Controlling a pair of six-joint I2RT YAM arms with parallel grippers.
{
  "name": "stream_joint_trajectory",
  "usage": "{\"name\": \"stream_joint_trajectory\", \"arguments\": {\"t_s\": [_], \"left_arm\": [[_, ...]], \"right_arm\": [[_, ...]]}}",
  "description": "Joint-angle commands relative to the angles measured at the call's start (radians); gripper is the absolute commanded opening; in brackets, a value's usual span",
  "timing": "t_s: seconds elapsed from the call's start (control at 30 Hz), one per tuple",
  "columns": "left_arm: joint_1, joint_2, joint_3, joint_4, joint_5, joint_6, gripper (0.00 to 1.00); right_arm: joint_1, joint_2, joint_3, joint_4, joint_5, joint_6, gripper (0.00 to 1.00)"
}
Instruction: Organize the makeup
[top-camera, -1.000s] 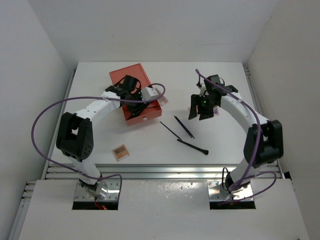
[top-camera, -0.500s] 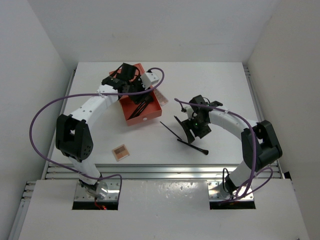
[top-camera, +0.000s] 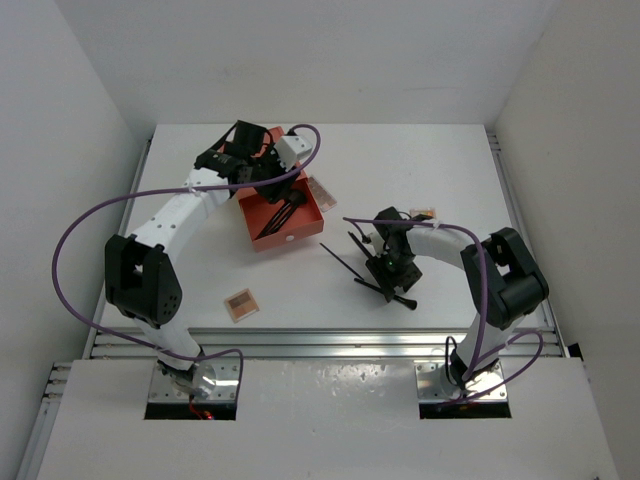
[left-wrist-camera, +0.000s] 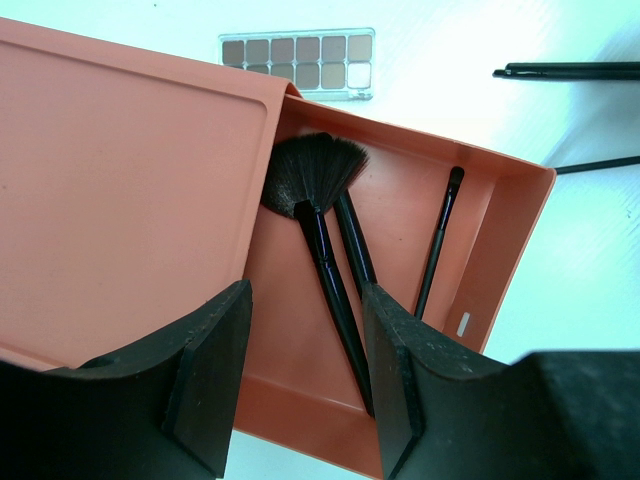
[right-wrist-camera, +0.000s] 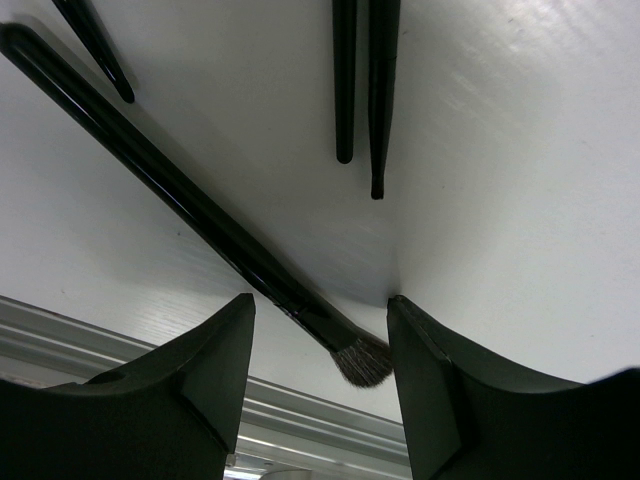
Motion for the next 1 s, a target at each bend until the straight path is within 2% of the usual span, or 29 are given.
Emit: {"name": "stream_joint_trajectory", "arguments": {"t_s": [0.0,0.03,0.07,0.2,0.23,0.3,0.33,0.47,0.53,0.67,0.7,0.83,0.87,0.9,0.97], "left_arm": [[0.016,-0.063,0.025,0.009,0.018,-0.020,0.54],[0.016,-0.063,0.016,0.009,0.018,-0.020,0.54],[0.016,-0.063,0.016,0.009,0.018,-0.020,0.54],[0.016,-0.072,0.016,0.009,0.039,-0.020,0.54],[0.016,-0.072,0.016,0.009,0.049,-0.020,0.54],[0.016,-0.072,0.016,0.009,0.061,-0.020,0.54],[0.016,-0.072,0.016,0.009,0.075,-0.010,0.54],[0.007,-0.106,-0.009,-0.009,0.150,0.086,0.54],[-0.021,-0.133,-0.032,-0.018,0.176,0.140,0.54],[-0.096,-0.181,-0.079,-0.027,0.172,0.308,0.57],[-0.116,-0.204,-0.092,-0.027,0.152,0.397,0.58],[-0.249,-0.282,-0.191,-0.008,0.093,0.684,0.64],[-0.271,-0.305,-0.257,0.067,0.083,0.724,0.65],[-0.285,-0.327,-0.288,0.104,0.082,0.800,0.70],[-0.303,-0.357,-0.325,0.164,0.130,0.862,0.73]], "right_arm": [[0.022,-0.002,-0.017,0.030,0.031,-0.008,0.55],[0.028,-0.017,-0.040,0.033,0.034,-0.007,0.51],[0.037,-0.017,-0.050,0.038,0.034,-0.007,0.51],[0.049,-0.052,-0.087,0.053,0.034,0.002,0.27],[0.052,-0.068,-0.091,0.050,0.055,0.002,0.19],[0.052,-0.078,-0.096,0.047,0.058,-0.002,0.11],[0.052,-0.091,-0.094,0.037,0.058,-0.020,0.02],[0.051,-0.155,-0.061,-0.010,0.042,-0.056,0.00],[0.051,-0.196,-0.047,-0.051,-0.030,-0.094,0.00],[0.052,-0.282,0.064,-0.111,-0.127,-0.097,0.00],[0.052,-0.284,0.115,-0.153,-0.167,-0.096,0.00],[0.045,-0.183,0.337,-0.214,-0.299,-0.022,0.00],[0.043,-0.162,0.363,-0.215,-0.395,0.014,0.00],[0.040,-0.128,0.434,-0.221,-0.423,0.027,0.00],[0.040,-0.064,0.476,-0.227,-0.493,0.071,0.00]]}}
